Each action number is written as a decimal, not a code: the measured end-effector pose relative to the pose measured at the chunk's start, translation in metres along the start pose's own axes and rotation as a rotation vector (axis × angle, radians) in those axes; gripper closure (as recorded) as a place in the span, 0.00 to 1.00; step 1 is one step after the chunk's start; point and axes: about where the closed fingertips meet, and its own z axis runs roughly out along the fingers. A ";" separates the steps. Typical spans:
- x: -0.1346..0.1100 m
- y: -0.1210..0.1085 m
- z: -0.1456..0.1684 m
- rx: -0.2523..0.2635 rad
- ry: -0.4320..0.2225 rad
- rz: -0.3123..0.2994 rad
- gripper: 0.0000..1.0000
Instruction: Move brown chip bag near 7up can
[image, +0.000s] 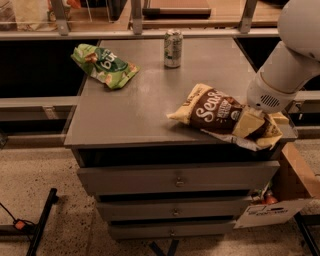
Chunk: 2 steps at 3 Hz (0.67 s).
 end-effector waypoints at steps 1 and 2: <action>0.005 -0.012 -0.004 0.021 -0.030 0.052 1.00; 0.009 -0.037 -0.014 0.072 -0.055 0.115 1.00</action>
Offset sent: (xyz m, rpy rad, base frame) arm 0.0535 -0.0487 0.0315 0.0567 -0.1320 -0.2167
